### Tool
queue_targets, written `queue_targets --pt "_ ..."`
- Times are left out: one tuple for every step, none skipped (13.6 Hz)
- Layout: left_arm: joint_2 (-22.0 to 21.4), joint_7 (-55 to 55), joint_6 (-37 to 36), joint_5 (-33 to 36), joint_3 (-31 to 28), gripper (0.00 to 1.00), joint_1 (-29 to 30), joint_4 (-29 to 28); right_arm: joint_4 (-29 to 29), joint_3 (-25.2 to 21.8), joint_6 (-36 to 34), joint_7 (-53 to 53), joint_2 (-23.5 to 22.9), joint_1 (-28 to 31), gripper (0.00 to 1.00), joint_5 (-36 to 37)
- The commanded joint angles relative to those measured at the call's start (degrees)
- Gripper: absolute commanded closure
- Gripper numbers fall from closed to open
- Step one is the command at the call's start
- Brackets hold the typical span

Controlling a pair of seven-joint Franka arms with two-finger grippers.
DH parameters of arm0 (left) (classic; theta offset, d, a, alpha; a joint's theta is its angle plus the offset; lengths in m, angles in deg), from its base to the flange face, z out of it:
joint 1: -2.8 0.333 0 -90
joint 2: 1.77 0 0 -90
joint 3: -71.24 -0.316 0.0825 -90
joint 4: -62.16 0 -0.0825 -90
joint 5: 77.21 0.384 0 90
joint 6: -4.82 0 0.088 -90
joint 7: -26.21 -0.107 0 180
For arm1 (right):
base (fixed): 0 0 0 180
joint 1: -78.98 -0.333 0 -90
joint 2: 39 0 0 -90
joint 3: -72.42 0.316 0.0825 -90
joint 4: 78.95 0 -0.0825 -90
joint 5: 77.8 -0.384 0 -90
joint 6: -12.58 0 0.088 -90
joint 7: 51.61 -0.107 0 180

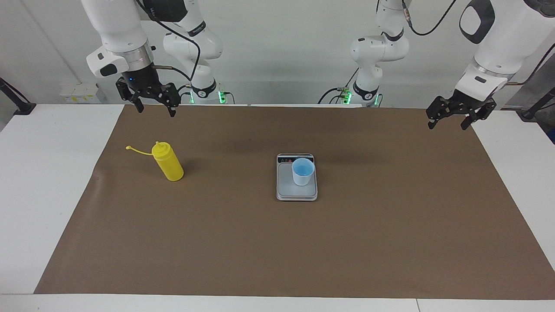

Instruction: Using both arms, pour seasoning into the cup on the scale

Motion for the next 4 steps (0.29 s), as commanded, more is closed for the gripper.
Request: queue_targets --pt "-1.6 0.1 -0.2 -1.0 -0.4 0.0 -0.1 -1.6 2.0 0.2 1.0 1.2 1.7 0.5 0.0 -1.0" --pt "-1.6 0.1 -0.2 -1.0 -0.4 0.0 -0.1 -1.5 2.0 0.2 1.0 1.2 1.7 0.5 0.0 -1.0" --pt "-1.6 0.1 -0.2 -1.0 -0.4 0.0 -0.1 -1.5 2.0 0.2 1.0 1.3 1.7 0.5 0.0 -1.0" --pt "-1.6 0.1 -0.2 -1.0 -0.5 0.0 -0.1 -1.6 2.0 0.2 1.0 1.3 1.7 0.6 0.0 -1.0"
